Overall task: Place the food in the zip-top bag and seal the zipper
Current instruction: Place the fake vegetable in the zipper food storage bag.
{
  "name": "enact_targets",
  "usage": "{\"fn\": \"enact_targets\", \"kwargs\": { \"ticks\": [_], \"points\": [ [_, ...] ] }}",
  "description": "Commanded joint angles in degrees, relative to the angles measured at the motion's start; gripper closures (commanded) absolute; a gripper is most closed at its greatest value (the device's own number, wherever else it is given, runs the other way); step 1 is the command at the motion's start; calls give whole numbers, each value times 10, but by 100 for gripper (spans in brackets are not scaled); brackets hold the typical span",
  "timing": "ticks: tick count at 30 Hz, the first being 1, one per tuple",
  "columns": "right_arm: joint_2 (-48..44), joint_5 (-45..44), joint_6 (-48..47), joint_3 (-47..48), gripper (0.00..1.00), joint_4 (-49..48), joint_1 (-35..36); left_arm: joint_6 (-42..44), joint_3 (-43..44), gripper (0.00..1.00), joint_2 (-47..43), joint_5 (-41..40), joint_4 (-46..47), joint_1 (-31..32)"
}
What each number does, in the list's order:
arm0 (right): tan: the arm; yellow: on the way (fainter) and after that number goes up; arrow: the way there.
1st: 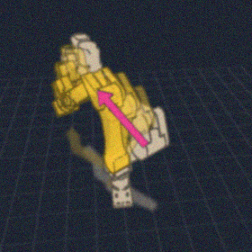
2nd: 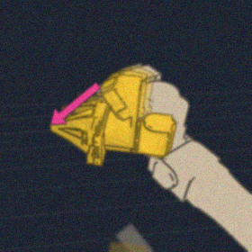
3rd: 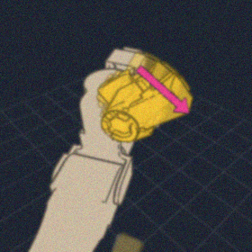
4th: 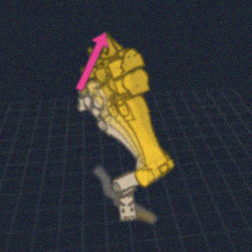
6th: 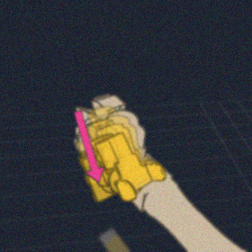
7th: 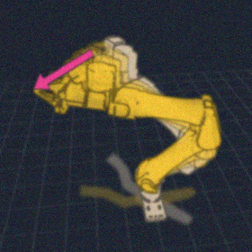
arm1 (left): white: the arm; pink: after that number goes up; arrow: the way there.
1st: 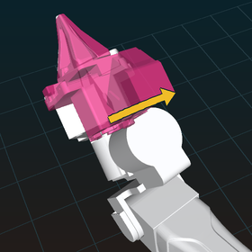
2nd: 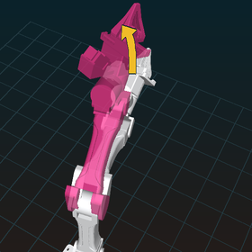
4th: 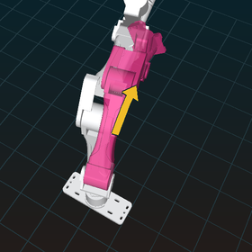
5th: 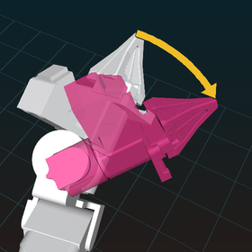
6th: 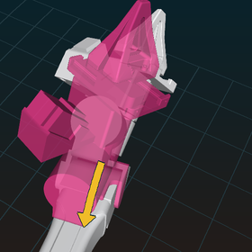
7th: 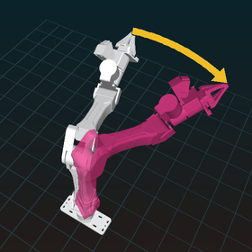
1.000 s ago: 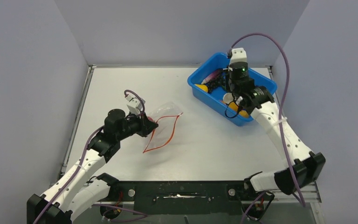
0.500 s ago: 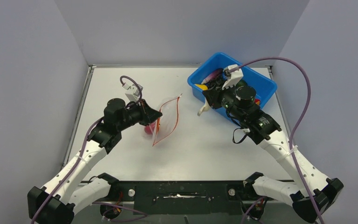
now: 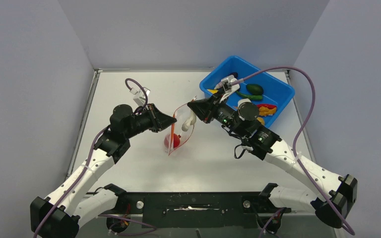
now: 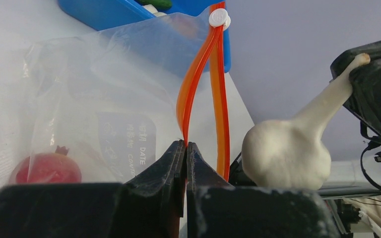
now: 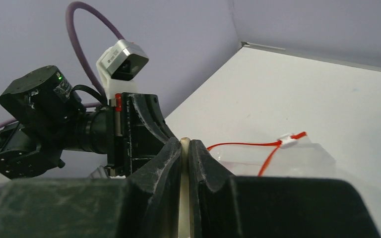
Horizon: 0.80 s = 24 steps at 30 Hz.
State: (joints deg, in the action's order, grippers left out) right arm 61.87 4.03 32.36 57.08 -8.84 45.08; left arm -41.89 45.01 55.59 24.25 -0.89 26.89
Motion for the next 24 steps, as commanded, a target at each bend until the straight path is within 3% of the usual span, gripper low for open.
{"fn": "enact_targets", "kwargs": {
  "ticks": [1, 14, 24],
  "points": [
    [26, -25, 1, -6, 98, -95, 27, -35, -1, 100, -2, 24, 69, -2],
    [74, -113, -60, -45, 93, -65, 41, -62, -12, 100, -7, 54, 89, -3],
    [78, -105, -60, -5, 60, 38, 43, 16, 9, 100, 11, 32, 56, -3]
  ]
}}
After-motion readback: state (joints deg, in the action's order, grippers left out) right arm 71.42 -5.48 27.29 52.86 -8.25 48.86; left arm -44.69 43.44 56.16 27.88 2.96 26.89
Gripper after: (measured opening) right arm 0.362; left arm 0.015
